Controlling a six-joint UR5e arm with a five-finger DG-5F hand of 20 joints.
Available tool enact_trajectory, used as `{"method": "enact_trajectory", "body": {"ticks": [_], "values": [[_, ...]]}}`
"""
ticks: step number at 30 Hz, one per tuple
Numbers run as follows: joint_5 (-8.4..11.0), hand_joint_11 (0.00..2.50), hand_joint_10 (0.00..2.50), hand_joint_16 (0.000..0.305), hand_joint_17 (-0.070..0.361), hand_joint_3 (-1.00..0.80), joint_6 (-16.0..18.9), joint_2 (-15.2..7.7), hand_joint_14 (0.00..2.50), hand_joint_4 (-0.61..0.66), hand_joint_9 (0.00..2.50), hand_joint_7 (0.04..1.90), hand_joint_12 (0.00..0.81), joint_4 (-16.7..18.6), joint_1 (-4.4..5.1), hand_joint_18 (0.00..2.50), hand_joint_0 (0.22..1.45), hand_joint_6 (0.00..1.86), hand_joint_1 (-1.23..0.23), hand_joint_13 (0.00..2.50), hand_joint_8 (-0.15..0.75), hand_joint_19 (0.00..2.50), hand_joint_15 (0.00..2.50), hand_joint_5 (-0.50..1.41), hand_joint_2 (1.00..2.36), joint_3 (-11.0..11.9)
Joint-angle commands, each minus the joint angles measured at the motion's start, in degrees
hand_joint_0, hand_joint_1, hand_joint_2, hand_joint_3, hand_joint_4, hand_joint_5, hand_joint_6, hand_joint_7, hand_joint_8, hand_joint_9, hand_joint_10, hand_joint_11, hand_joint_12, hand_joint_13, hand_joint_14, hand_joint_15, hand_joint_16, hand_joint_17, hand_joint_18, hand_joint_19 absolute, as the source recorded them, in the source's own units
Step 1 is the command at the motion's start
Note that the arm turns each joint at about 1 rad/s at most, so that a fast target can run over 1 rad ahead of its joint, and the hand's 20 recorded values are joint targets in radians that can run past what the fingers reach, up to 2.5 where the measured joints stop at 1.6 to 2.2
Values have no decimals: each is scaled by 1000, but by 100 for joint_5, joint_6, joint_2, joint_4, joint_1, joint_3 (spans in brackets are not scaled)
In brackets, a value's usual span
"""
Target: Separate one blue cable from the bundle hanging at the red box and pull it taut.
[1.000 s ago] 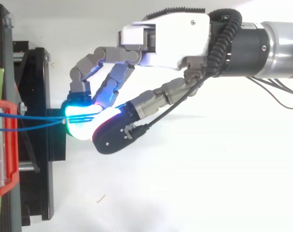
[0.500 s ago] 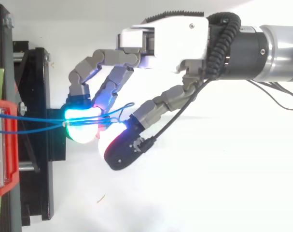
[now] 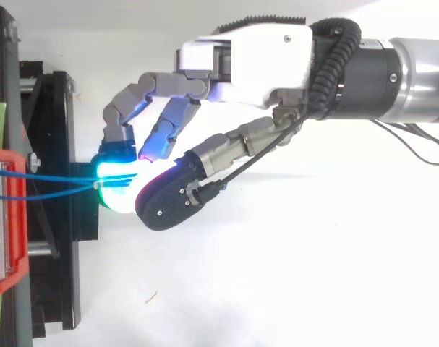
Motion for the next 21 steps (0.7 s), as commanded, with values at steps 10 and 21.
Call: {"method": "enact_trajectory", "body": {"ticks": [10,21], "values": [[44,774,15,49,110,-175,-18,0,14,240,942,1034,447,24,11,872,676,886,-820,956,410,331,442,-207,1019,-2],[105,765,14,48,109,-500,-18,0,14,191,1129,1113,443,51,28,986,595,850,-568,1064,425,387,460,-157,1000,-2]]}}
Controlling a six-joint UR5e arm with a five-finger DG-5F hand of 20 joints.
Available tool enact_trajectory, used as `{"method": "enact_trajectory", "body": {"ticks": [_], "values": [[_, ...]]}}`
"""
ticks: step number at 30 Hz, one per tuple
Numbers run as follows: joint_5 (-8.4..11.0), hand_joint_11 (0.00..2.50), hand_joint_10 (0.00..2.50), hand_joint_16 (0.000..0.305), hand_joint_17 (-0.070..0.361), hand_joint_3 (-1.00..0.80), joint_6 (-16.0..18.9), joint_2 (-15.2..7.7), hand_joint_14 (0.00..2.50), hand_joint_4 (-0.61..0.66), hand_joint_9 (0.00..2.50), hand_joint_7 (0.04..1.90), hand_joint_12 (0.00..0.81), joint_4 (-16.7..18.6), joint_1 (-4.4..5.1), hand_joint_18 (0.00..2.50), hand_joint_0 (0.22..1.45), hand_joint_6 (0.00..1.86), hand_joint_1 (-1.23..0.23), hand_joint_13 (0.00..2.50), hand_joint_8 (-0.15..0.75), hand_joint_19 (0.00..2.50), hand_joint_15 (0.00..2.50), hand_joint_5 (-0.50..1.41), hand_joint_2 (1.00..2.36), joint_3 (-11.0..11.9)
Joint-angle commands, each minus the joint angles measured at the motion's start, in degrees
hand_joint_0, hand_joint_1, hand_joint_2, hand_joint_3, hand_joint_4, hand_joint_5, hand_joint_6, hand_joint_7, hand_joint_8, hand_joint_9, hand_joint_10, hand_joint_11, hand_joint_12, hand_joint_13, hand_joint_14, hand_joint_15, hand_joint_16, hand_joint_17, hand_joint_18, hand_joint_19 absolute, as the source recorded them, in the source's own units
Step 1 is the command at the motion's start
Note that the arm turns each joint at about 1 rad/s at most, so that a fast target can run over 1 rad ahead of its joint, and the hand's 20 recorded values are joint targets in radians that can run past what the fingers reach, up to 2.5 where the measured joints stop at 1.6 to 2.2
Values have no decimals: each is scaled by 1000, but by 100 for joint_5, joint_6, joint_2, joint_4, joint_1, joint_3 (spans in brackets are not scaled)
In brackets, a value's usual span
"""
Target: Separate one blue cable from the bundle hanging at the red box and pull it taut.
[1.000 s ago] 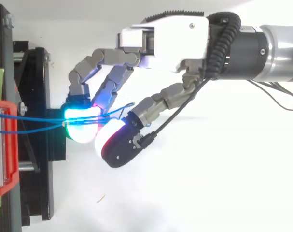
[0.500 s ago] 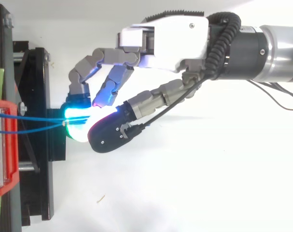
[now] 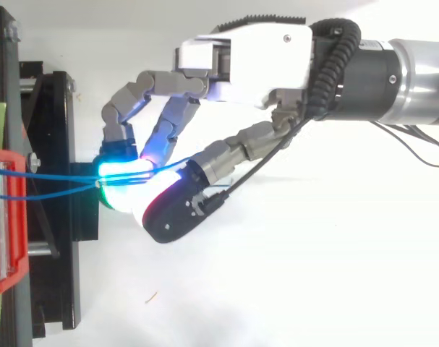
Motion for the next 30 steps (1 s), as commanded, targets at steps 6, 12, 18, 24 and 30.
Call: {"method": "enact_trajectory", "body": {"ticks": [6,12,18,24,30], "values": [[99,791,17,49,111,-346,34,0,14,161,1215,1182,448,7,15,1061,633,849,-599,1149,437,414,491,-145,1012,0],[135,804,15,55,124,-86,42,0,15,135,1174,1180,479,7,32,1115,613,882,-763,1156,462,367,479,-158,1020,0],[143,840,14,50,113,-174,34,0,15,120,1065,1145,453,16,32,1024,689,907,-865,1069,423,397,493,-190,1021,0],[152,836,16,48,108,-493,34,0,15,140,1091,1143,440,16,32,1006,731,899,-898,1056,414,387,488,-178,1000,9],[161,829,16,48,109,-500,34,0,15,197,1109,1100,439,33,41,1005,590,881,-823,1064,420,388,500,-160,1000,0]]}}
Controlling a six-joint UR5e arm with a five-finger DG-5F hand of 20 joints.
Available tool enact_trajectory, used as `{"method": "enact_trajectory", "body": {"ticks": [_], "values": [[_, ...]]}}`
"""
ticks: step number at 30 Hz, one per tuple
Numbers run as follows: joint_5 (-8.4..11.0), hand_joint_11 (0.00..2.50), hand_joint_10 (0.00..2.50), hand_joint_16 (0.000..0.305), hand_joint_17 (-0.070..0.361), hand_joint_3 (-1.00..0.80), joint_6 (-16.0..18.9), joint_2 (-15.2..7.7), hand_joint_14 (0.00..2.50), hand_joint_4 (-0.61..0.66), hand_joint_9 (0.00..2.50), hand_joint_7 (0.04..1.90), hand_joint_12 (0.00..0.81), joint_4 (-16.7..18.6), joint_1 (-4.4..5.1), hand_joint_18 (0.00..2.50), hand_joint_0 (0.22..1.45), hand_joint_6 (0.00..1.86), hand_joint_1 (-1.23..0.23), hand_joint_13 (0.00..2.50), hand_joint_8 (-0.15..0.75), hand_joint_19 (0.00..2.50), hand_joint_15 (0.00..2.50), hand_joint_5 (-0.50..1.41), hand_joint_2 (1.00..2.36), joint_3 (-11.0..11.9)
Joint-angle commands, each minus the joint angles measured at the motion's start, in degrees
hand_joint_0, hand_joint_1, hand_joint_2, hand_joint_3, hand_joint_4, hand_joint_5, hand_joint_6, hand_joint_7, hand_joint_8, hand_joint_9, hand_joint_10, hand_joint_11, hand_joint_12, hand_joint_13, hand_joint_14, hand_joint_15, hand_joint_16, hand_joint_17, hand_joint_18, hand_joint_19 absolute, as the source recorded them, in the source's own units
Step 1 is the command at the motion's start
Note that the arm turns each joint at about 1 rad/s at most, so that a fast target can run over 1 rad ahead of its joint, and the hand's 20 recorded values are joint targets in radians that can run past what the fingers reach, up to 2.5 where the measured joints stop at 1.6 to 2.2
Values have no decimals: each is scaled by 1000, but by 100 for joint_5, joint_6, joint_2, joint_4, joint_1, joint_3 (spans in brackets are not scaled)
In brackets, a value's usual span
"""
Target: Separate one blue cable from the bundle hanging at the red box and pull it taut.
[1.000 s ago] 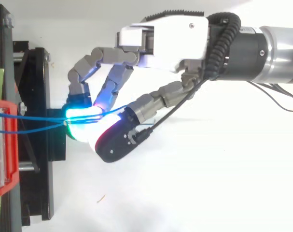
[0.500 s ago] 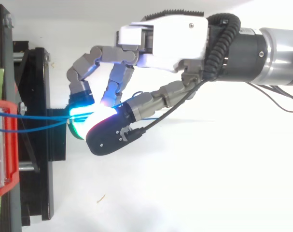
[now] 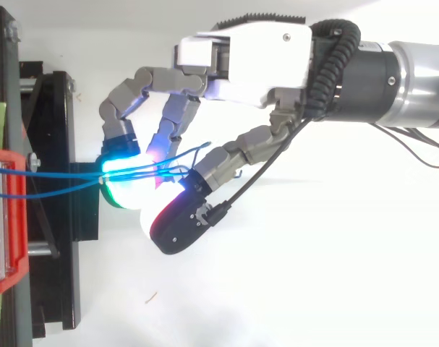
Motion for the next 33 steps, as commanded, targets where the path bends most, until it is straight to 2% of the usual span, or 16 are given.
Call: {"method": "enact_trajectory", "body": {"ticks": [1,3,6,9,11,12,16,22,25,27,28,30,33], "values": [[33,831,18,49,110,-500,-17,0,15,207,1117,1068,445,31,16,1014,558,882,-824,1073,421,388,500,-159,1000,-1],[112,819,16,50,113,-500,-9,0,16,216,1131,1058,452,66,25,1033,528,877,-811,1087,426,383,502,-156,1000,-1],[130,805,15,53,118,-500,0,0,14,217,1186,1084,459,66,25,1082,495,849,-708,1118,442,381,495,-143,1000,-1],[112,806,15,49,110,-500,0,0,15,192,1201,1129,443,66,25,1061,566,830,-515,1126,424,433,508,-135,1000,-1],[121,804,18,48,109,-500,0,0,17,186,1226,1149,435,66,25,1059,605,828,-484,1130,424,451,515,-133,1000,-1],[130,808,18,49,111,-498,0,0,17,172,1231,1176,441,66,25,1064,624,831,-495,1138,426,469,520,-130,1000,-1],[130,819,17,53,119,-268,0,0,17,198,1245,1278,461,84,34,1125,600,854,-621,1168,450,453,524,-131,1015,-1],[209,822,16,55,124,-148,0,0,16,181,1218,1291,477,101,43,1140,609,876,-778,1173,461,431,514,-137,1019,-1],[244,837,17,50,113,-211,0,0,18,92,1147,1278,455,145,60,1084,679,893,-859,1130,434,430,530,-155,1020,-1],[235,842,18,49,111,-298,-9,0,16,32,1124,1357,442,145,60,1059,747,894,-906,1102,422,421,529,-159,1015,-1],[244,848,18,48,109,-381,-9,0,18,2,1105,1289,442,145,60,1036,775,909,-900,1090,414,424,532,-166,1010,-1],[235,837,17,48,107,-500,0,0,16,28,1096,1276,438,145,60,1025,798,912,-908,1077,408,417,527,-170,1000,-1],[226,848,18,48,107,-500,0,0,17,135,1103,1223,433,145,69,1032,697,909,-881,1077,412,417,530,-158,1000,-1]]}}
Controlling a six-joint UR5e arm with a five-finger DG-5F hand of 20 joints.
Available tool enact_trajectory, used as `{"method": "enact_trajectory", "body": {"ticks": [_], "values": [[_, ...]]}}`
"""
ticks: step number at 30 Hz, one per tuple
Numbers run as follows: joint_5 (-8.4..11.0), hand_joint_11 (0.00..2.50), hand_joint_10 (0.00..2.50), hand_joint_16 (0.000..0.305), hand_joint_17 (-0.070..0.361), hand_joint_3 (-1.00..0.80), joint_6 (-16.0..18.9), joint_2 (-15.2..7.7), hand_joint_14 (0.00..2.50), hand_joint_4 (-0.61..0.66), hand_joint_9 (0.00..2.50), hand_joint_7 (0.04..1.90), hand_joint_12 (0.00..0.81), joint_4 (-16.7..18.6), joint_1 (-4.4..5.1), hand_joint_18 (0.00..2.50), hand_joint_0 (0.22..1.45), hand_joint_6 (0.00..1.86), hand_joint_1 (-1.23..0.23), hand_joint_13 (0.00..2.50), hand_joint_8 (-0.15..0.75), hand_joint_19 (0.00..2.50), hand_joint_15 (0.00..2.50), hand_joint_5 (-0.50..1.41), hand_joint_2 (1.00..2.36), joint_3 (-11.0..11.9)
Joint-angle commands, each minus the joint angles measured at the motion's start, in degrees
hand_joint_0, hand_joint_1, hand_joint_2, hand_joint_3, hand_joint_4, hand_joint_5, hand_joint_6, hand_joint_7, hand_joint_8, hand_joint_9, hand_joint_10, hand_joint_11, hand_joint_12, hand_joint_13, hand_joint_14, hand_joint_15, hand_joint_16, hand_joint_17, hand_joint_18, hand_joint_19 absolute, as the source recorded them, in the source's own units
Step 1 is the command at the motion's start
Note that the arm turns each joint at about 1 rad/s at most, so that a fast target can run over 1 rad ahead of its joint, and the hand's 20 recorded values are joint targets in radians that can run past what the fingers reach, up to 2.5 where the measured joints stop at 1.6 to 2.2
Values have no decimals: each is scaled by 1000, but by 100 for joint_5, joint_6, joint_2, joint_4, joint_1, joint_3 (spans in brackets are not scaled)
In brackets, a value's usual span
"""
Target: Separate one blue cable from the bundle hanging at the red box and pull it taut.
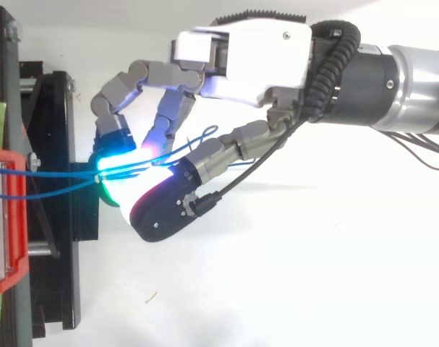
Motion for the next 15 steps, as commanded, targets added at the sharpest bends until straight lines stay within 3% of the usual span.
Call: {"method": "enact_trajectory", "body": {"ticks": [1,8,15], "values": [[-9,850,18,48,107,-500,2,0,17,159,1112,1210,439,1,1,1031,654,905,-856,1086,410,420,540,-154,1000,0],[-1,808,16,53,118,-500,2,-9,16,172,1155,1209,457,1,9,1074,514,882,-616,1109,428,426,532,-132,1000,0],[-18,787,16,52,116,-500,2,-9,17,180,1174,1218,459,10,1,1074,532,873,-500,1121,429,453,531,-129,1000,0]]}}
